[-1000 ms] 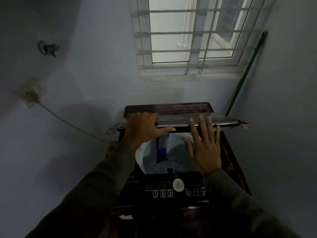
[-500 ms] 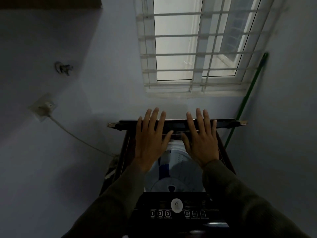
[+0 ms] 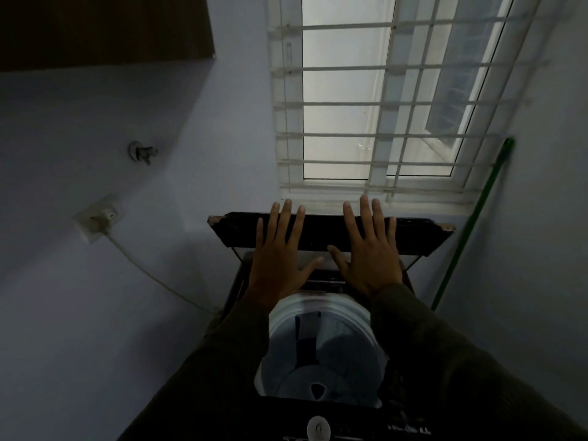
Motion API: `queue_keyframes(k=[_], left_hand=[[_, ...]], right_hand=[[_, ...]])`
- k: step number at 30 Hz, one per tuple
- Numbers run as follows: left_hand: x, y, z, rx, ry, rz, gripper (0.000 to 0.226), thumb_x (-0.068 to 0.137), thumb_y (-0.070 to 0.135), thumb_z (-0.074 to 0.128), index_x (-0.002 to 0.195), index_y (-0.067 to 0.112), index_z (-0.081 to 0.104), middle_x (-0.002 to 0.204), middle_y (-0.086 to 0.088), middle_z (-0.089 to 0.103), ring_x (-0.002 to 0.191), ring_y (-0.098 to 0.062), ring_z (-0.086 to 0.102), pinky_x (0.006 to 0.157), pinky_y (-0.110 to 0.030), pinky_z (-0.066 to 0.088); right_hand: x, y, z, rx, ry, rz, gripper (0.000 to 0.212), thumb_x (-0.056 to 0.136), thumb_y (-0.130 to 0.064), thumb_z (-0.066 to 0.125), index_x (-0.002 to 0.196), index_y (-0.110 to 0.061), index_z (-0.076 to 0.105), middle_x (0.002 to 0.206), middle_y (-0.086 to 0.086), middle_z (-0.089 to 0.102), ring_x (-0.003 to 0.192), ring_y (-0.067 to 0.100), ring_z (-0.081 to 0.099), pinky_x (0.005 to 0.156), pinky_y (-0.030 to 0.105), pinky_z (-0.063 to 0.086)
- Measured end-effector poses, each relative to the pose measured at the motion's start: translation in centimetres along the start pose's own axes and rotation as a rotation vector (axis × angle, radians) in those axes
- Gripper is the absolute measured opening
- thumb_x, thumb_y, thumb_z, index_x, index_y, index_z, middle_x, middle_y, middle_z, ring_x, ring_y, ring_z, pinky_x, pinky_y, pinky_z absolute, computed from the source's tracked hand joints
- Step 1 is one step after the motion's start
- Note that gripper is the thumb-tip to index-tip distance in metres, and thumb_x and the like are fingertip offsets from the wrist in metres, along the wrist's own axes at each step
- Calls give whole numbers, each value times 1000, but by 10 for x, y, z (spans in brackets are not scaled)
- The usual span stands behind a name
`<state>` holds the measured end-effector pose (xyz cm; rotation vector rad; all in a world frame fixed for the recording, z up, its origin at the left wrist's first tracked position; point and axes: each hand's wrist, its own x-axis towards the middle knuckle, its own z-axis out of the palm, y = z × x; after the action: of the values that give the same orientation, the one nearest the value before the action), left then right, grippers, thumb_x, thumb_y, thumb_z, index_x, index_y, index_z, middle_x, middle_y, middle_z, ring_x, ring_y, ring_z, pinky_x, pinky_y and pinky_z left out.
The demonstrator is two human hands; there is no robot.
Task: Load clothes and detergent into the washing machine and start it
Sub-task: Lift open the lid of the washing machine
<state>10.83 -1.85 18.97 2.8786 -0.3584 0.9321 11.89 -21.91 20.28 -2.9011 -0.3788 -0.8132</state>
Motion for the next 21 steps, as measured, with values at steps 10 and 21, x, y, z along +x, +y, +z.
queue_keyframes(k=[10,21], left_hand=[[52,-11,15,25,-26,-21,105,82,82,38,158,15,11,166,-14,0,152,-32,-7,120,-60,4],[124,-36,49,9,-93,-20,110,77,86,36,158,21,0,166,-11,4,152,-31,-1,120,-60,1]], right_hand=[[55,10,11,-37,-25,17,91,89,-72,31,156,-23,-5,163,13,-12,150,34,-13,120,58,4],[130,15,28,-20,-152,118,105,83,-76,45,155,-26,-14,163,11,-13,148,35,-18,120,56,1]])
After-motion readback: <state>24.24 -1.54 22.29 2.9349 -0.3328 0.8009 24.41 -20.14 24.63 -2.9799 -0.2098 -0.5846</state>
